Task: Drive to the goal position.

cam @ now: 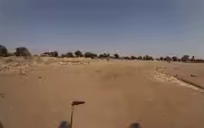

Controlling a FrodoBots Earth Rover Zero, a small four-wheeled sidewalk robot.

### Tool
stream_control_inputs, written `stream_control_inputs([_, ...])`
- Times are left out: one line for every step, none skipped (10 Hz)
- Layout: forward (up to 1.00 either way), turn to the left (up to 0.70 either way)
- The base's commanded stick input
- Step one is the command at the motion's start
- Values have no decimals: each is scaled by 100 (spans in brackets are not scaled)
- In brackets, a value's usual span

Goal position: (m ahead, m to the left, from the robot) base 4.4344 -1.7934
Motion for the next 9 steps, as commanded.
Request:
stream_control_inputs([50, 0])
stream_control_inputs([50, 0])
stream_control_inputs([50, 0])
stream_control_inputs([50, 0])
stream_control_inputs([50, 0])
stream_control_inputs([50, 0])
stream_control_inputs([50, 0])
stream_control_inputs([50, 0])
stream_control_inputs([50, 0])
